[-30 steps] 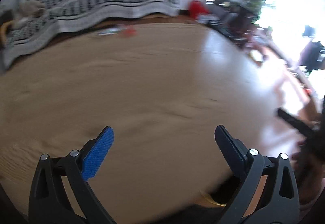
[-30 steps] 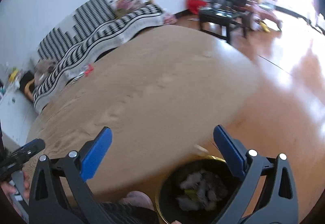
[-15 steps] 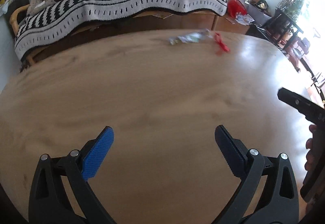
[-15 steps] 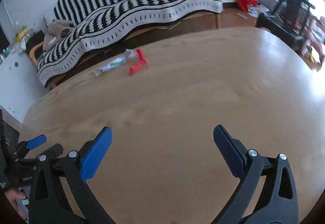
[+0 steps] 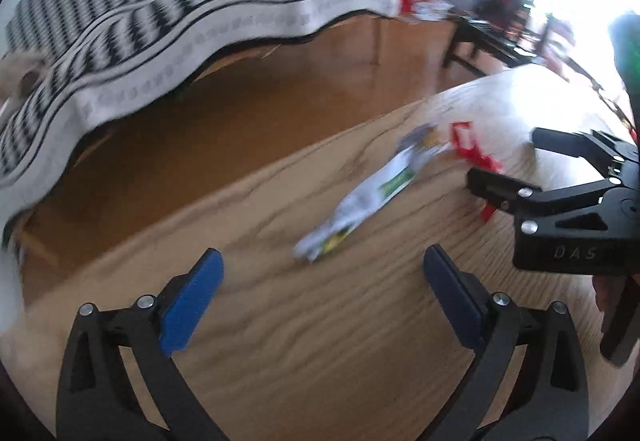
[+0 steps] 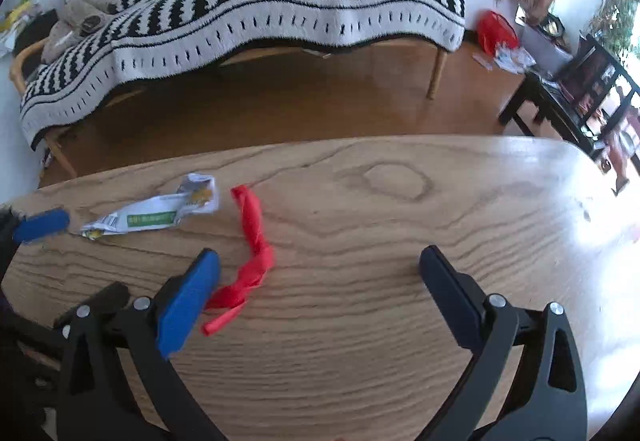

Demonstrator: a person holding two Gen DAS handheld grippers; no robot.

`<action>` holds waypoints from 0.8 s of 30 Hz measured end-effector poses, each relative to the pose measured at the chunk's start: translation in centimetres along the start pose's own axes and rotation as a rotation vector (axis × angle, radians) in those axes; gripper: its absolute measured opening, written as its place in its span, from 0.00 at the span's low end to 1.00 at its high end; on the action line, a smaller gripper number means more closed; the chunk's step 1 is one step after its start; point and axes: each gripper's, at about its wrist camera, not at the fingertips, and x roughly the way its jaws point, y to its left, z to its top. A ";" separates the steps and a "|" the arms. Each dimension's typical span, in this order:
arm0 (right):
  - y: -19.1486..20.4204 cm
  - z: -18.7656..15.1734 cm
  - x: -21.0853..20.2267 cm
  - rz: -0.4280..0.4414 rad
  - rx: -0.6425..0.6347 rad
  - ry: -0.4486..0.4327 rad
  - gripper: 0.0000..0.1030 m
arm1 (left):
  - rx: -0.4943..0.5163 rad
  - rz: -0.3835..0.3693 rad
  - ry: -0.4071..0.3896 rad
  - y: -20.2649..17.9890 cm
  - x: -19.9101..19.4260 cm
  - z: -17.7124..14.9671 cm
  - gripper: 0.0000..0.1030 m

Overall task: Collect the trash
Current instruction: 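Grasp the green-white wrapper with the left gripper while the right grasps the red ribbon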

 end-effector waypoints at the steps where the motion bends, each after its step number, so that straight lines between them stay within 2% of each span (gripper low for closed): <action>1: -0.4 -0.1 0.0 0.005 -0.009 -0.006 0.93 | 0.024 -0.016 -0.007 -0.3 0.2 0.3 0.94; 6: -1.3 -0.6 -0.1 0.038 -0.041 -0.011 0.94 | 0.080 -0.057 -0.033 -0.9 0.9 1.0 0.94; 7: -1.2 -0.7 -0.3 0.049 -0.055 -0.015 0.91 | 0.086 -0.059 -0.034 -1.0 0.8 1.1 0.91; 8: -1.0 -0.8 -0.5 0.059 -0.071 -0.025 0.83 | 0.097 -0.072 -0.043 -1.2 0.6 1.1 0.86; 9: -0.8 -0.9 -0.9 0.073 -0.093 -0.040 0.76 | 0.112 -0.079 -0.064 -1.5 0.3 1.2 0.60; 10: -0.5 -1.0 -1.1 0.082 -0.106 -0.048 0.59 | 0.122 -0.079 -0.078 -1.8 -0.2 1.2 0.23; 11: -0.1 -1.1 -1.5 0.101 -0.126 -0.054 0.34 | 0.125 -0.069 -0.078 -2.1 -0.5 1.1 0.15; 12: 0.2 -1.3 -1.7 0.109 -0.138 -0.047 0.20 | 0.124 -0.064 -0.073 -2.5 -0.7 1.0 0.13; 13: 0.5 -1.3 -1.8 0.115 -0.141 -0.040 0.11 | 0.127 -0.073 -0.071 -2.7 -0.7 0.8 0.12; 17: 0.7 -2.1 -2.8 0.165 -0.128 -0.024 0.11 | 0.133 -0.054 -0.051 -4.1 -1.4 0.1 0.12; 24: 0.1 -2.0 -6.4 0.162 -0.105 -0.055 0.11 | 0.123 -0.035 -0.040 -4.9 -4.8 -1.1 0.12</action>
